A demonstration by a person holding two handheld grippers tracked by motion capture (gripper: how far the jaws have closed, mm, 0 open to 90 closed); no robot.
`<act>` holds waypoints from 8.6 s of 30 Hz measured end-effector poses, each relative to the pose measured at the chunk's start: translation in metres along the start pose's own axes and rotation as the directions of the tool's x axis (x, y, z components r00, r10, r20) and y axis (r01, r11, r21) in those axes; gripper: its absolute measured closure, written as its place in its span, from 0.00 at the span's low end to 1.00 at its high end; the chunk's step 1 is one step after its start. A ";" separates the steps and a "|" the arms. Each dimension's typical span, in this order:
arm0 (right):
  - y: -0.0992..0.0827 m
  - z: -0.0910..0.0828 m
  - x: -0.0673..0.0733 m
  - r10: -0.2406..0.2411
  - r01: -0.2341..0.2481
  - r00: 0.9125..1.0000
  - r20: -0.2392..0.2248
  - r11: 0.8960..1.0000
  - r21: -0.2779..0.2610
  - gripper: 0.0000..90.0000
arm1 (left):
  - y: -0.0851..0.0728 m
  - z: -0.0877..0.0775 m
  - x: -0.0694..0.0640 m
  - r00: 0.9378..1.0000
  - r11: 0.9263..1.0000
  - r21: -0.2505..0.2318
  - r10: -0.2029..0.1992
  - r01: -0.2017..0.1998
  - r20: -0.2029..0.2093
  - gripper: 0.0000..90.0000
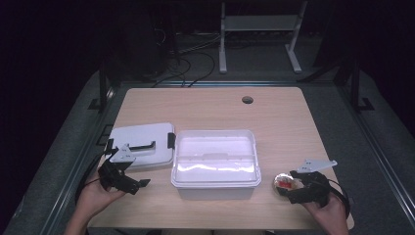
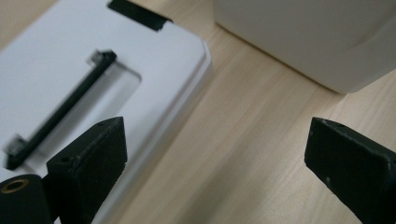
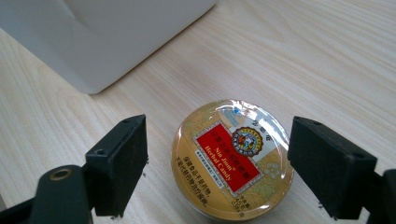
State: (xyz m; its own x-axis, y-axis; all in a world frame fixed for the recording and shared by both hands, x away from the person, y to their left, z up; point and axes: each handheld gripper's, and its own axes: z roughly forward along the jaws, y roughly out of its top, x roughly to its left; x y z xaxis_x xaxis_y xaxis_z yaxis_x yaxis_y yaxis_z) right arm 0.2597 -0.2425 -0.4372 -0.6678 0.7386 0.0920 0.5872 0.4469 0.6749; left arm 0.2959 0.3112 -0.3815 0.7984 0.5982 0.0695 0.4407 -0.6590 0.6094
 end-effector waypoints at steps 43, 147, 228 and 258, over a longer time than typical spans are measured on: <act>0.002 -0.006 0.002 -0.015 0.014 1.000 -0.009 1.000 -0.019 0.24 | 0.206 0.022 -0.060 0.855 0.881 0.107 0.408 -0.461 0.319 0.29; -0.008 -0.023 -0.005 0.039 -0.034 0.998 0.050 0.994 -0.101 0.24 | 0.071 -0.090 0.034 0.946 0.943 0.200 0.217 -0.267 0.241 0.99; 0.036 0.023 -0.007 -0.135 0.138 0.990 -0.036 0.892 0.431 0.16 | -0.009 -0.005 -0.002 0.992 0.999 -0.038 0.013 -0.008 0.128 0.20; 0.058 0.032 -0.001 -0.245 0.258 0.965 -0.095 0.808 0.529 0.22 | -0.019 0.002 -0.005 0.993 1.000 -0.018 0.013 -0.011 0.116 0.17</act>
State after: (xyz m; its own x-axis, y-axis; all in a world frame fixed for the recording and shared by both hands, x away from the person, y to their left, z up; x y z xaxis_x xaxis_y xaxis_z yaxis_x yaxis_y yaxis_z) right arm 0.3092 -0.2014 -0.4220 -0.8319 0.5549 -0.0073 0.5446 0.8187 0.1821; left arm 0.2844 0.3199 -0.3944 0.8460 0.5330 -0.0146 0.4246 -0.6569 0.6231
